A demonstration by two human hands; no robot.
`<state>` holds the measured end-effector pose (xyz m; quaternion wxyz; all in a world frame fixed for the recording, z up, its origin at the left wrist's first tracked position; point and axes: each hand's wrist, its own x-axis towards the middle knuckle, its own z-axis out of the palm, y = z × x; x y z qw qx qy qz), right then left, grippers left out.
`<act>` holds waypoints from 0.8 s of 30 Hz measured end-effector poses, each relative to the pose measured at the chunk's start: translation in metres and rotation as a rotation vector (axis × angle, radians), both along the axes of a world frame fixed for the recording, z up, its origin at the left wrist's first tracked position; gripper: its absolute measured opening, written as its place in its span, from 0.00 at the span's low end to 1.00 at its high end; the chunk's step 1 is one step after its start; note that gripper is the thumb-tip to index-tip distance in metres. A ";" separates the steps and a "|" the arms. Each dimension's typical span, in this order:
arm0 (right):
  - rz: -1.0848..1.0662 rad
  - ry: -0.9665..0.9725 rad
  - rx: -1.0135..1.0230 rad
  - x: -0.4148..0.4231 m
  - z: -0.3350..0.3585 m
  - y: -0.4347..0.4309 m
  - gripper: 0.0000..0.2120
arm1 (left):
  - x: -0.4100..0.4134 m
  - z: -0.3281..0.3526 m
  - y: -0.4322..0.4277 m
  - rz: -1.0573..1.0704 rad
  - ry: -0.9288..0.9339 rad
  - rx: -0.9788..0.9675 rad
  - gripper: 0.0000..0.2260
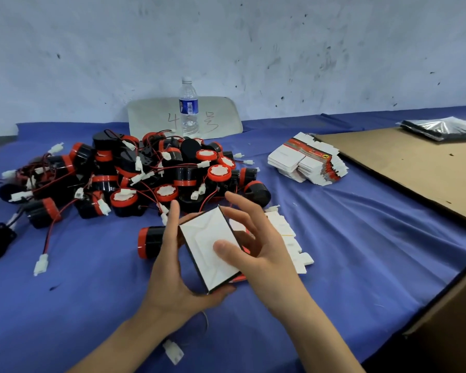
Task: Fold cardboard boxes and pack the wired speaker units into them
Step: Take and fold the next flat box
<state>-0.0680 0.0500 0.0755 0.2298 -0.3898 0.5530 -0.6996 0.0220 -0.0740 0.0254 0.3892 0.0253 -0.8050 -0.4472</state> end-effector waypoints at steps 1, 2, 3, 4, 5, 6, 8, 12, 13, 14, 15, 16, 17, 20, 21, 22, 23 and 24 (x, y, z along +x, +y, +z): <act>0.006 0.035 0.035 -0.001 0.001 0.001 0.24 | 0.001 0.001 -0.002 0.023 -0.005 -0.038 0.53; 0.004 0.072 0.061 -0.001 0.002 0.002 0.23 | 0.001 0.002 -0.003 0.044 -0.011 -0.067 0.52; -0.005 0.103 0.078 -0.002 0.003 0.003 0.22 | 0.001 0.003 -0.004 0.051 -0.014 -0.087 0.53; -0.017 0.130 0.087 -0.002 0.004 0.004 0.22 | 0.001 0.003 -0.005 0.047 -0.012 -0.100 0.53; -0.031 0.152 0.091 -0.001 0.004 0.004 0.22 | 0.001 0.004 -0.005 0.039 -0.007 -0.108 0.52; -0.043 0.171 0.091 0.000 0.004 0.004 0.22 | 0.001 0.004 -0.005 0.032 0.000 -0.116 0.52; -0.066 0.203 0.089 0.001 0.004 0.004 0.23 | 0.000 0.004 -0.005 0.023 0.008 -0.129 0.51; -0.120 0.278 0.113 0.002 0.004 0.002 0.24 | 0.000 0.003 -0.004 0.030 0.002 -0.122 0.51; -0.127 0.289 0.123 0.001 0.003 0.002 0.24 | 0.000 0.003 -0.004 0.036 -0.002 -0.122 0.51; -0.136 0.304 0.136 0.001 0.002 0.001 0.25 | 0.000 0.003 -0.004 0.041 -0.008 -0.118 0.51; -0.143 0.317 0.147 0.001 0.002 0.001 0.26 | 0.000 0.003 -0.004 0.043 -0.012 -0.116 0.51; -0.139 0.320 0.153 0.000 0.002 0.002 0.25 | -0.001 0.002 -0.004 0.044 -0.012 -0.122 0.51; -0.116 0.300 0.153 -0.002 0.003 0.002 0.24 | -0.001 0.002 -0.004 0.044 -0.007 -0.135 0.51; 0.001 0.108 0.130 -0.008 0.006 0.007 0.21 | -0.001 0.001 -0.006 0.019 0.037 -0.143 0.52; 0.029 0.033 0.133 -0.011 0.006 0.008 0.20 | -0.002 0.001 -0.007 0.009 0.054 -0.133 0.52; 0.064 -0.047 0.138 -0.014 0.006 0.009 0.21 | -0.002 0.001 -0.007 0.001 0.068 -0.126 0.53; 0.116 -0.138 0.136 -0.017 0.006 0.010 0.23 | -0.002 0.001 -0.008 -0.011 0.076 -0.123 0.53; 0.183 -0.230 0.126 -0.019 0.005 0.011 0.26 | -0.002 0.002 -0.008 -0.028 0.080 -0.120 0.52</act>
